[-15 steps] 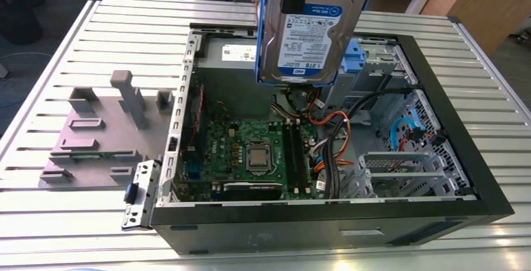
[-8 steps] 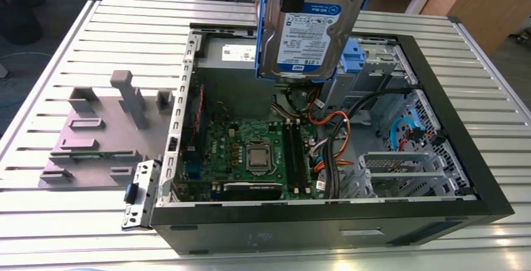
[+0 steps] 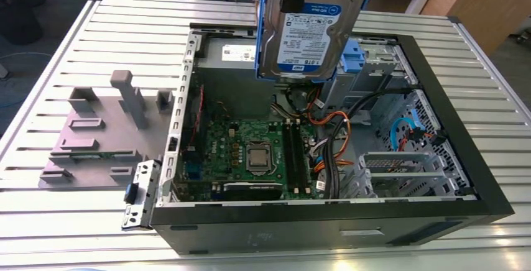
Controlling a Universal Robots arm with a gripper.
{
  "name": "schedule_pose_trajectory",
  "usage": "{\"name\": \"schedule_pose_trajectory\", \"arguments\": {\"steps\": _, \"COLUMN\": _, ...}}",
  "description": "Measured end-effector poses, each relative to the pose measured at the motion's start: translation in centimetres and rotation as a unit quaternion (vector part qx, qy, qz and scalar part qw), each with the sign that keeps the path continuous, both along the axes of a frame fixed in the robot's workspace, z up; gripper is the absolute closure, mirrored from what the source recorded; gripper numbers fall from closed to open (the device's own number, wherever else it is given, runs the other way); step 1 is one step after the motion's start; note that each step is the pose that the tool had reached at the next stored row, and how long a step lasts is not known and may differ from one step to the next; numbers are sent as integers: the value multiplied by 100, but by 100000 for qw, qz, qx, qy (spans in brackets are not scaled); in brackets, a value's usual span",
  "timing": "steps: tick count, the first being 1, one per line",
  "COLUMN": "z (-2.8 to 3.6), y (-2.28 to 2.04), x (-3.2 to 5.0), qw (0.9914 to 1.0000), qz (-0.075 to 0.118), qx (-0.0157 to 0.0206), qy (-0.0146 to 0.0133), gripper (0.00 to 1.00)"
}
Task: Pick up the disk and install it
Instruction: 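Pick up the disk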
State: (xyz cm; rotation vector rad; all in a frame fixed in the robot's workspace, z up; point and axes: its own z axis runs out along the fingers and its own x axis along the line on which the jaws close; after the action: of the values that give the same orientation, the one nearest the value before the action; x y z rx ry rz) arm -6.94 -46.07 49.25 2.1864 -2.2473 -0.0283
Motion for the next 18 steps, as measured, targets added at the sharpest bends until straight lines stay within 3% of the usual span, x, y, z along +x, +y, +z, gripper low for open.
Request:
{"name": "schedule_pose_trajectory", "arguments": {"steps": 13, "z": -1, "y": -3, "x": -1, "qw": 100000, "qz": -2, "qx": 87, "qy": 1, "gripper": 63}}
{"name": "schedule_pose_trajectory", "arguments": {"steps": 18, "z": -1, "y": -39, "x": -1, "qw": 100000, "qz": 1, "qx": 93, "qy": 0, "gripper": 63}}
